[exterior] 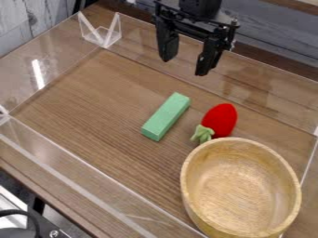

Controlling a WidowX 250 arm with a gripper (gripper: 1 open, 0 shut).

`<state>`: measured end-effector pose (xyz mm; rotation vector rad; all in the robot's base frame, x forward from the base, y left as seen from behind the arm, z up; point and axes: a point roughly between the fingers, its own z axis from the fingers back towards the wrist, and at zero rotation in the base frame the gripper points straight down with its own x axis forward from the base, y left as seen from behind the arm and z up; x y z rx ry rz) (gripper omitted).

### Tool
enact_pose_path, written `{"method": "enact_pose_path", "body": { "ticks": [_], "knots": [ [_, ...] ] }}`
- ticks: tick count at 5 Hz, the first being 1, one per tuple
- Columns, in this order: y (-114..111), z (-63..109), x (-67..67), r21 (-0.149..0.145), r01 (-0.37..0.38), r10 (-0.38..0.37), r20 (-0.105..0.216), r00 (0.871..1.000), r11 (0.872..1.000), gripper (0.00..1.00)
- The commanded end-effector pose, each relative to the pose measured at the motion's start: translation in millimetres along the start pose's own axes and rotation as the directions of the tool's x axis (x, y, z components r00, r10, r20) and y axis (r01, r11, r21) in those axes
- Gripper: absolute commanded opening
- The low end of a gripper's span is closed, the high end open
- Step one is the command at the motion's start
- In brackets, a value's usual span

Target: Move the red object to the left side of the table

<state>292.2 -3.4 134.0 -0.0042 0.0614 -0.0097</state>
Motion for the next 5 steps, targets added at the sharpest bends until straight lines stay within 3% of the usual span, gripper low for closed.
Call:
{"method": "enact_pose_path", "body": {
  "ticks": [1, 2, 3, 5],
  "knots": [
    [-4, -10.5, -2.2, -0.002, 0.019, -0.019, -0.019, 1.0, 1.0, 1.0],
    [-16, -28.7, -8.6, -0.016, 0.104, -0.104, -0.03, 0.994, 0.994, 1.0],
    [-30, -35.2, -12.3, -0.032, 0.202, -0.203, -0.019, 0.979, 0.979, 1.0],
    [-55, -54.1, -4.3, -0.047, 0.381, -0.381, -0.004, 0.925, 0.924, 1.0]
  ]
}}
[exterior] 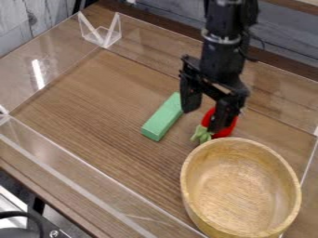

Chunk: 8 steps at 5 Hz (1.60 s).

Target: Move the red object to the left side of the table

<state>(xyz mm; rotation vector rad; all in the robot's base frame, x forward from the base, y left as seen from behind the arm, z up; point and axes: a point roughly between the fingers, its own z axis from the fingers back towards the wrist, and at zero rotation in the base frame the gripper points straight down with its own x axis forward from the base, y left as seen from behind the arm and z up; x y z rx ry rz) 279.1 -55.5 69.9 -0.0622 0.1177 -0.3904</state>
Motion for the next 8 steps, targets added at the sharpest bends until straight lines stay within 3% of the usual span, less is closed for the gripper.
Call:
{"method": "enact_pose_path", "body": {
  "ticks": [1, 5, 8],
  "knots": [
    [1, -0.1, 16.3, 0.011, 0.067, -0.068, 0.06, 0.996, 0.998, 1.0],
    [15, 1.9, 25.7, 0.027, 0.022, -0.027, 0.194, 0.981, 0.999, 1.0],
    [20, 6.5, 28.5, 0.023, -0.014, 0.009, 0.239, 0.971, 1.0, 1.0]
  ]
}}
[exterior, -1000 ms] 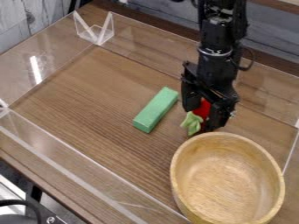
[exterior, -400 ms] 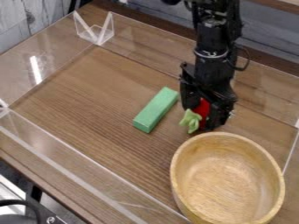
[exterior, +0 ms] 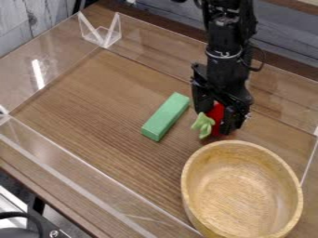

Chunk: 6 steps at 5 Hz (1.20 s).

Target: Move the red object to the left side of the table

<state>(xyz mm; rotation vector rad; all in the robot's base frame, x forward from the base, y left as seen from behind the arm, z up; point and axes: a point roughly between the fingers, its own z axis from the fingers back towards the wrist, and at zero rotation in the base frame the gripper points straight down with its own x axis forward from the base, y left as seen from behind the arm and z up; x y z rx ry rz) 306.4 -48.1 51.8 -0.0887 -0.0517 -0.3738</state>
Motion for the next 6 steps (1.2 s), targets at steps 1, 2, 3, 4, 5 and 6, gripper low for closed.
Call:
{"method": "enact_pose_path", "body": {
  "ticks": [1, 2, 3, 4, 5, 6],
  "knots": [
    [4, 16.2, 9.8, 0.019, -0.008, 0.006, 0.069, 0.998, 1.0, 1.0],
    [6, 12.7, 11.0, 0.017, -0.014, 0.013, 0.066, 0.998, 1.0, 1.0],
    [8, 9.4, 11.9, 0.015, -0.02, 0.019, 0.062, 0.998, 1.0, 1.0],
    [9, 6.4, 12.7, 0.013, -0.026, 0.025, 0.059, 0.998, 1.0, 1.0],
    [10, 4.8, 13.8, 0.009, -0.033, 0.032, 0.059, 0.998, 0.999, 1.0],
    [10, 6.2, 13.4, 0.003, -0.039, 0.039, 0.062, 0.997, 0.999, 1.0]
  ]
}}
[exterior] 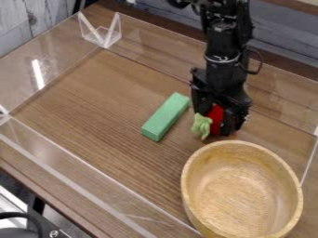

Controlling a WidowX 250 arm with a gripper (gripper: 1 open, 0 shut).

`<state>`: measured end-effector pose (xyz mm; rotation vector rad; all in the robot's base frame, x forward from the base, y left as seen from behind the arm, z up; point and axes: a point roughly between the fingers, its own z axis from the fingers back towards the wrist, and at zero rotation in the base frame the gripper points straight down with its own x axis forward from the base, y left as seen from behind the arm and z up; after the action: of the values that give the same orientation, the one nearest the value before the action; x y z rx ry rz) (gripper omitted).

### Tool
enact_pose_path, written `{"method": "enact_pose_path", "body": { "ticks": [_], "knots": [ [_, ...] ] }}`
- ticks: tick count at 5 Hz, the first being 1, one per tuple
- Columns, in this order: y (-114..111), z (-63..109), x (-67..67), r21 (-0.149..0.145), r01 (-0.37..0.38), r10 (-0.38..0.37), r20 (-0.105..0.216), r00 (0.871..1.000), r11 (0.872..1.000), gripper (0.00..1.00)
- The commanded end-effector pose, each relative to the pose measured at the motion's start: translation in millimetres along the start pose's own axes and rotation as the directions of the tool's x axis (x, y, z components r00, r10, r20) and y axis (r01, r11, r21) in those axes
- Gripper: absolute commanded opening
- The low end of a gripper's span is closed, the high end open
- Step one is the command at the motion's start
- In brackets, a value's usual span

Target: Move the red object to the left side of the table

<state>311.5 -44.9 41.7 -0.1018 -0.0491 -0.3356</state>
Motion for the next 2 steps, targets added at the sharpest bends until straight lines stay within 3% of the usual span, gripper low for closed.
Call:
{"method": "enact_pose_path", "body": {
  "ticks": [1, 2],
  "knots": [
    [2.7, 19.5, 9.5, 0.011, -0.007, 0.006, 0.066, 0.998, 1.0, 1.0],
    [3.6, 16.0, 9.8, 0.011, -0.01, 0.009, 0.062, 0.998, 1.0, 0.0]
  ]
}}
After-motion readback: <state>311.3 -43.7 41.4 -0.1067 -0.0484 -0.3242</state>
